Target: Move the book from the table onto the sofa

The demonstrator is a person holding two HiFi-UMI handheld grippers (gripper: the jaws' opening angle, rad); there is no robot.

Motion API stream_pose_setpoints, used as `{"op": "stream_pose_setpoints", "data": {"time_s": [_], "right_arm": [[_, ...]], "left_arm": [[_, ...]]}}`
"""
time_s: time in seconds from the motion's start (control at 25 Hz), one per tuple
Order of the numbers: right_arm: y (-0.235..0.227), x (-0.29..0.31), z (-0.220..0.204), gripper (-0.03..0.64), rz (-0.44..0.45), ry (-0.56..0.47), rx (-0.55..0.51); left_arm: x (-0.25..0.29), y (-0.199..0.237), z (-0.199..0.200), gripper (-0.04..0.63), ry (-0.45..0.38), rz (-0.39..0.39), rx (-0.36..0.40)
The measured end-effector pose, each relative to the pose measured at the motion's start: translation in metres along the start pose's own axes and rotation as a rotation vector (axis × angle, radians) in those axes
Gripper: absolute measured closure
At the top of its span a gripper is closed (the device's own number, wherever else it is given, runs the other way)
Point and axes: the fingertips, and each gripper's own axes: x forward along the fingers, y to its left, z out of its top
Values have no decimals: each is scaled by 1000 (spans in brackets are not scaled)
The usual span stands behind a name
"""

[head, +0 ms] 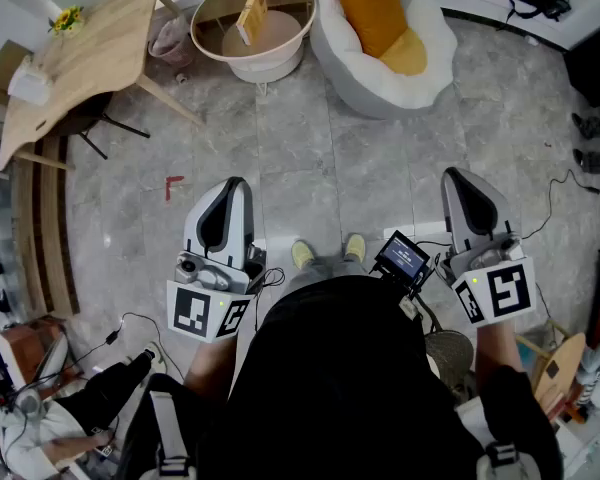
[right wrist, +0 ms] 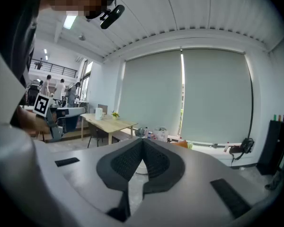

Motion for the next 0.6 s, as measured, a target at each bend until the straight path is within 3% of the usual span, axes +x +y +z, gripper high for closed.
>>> {"op": "stream_pose_setpoints", "data": {"time_s": [0.28,0.6], "right_arm": [[-13,-6,-7,607,-27,27,-79],[19,28,12,607,-25,-138,95]], "left_arm": [[-3,9,2,581,-10,-13,-21],[-8,11,4,581,-14,-23,-24]]}}
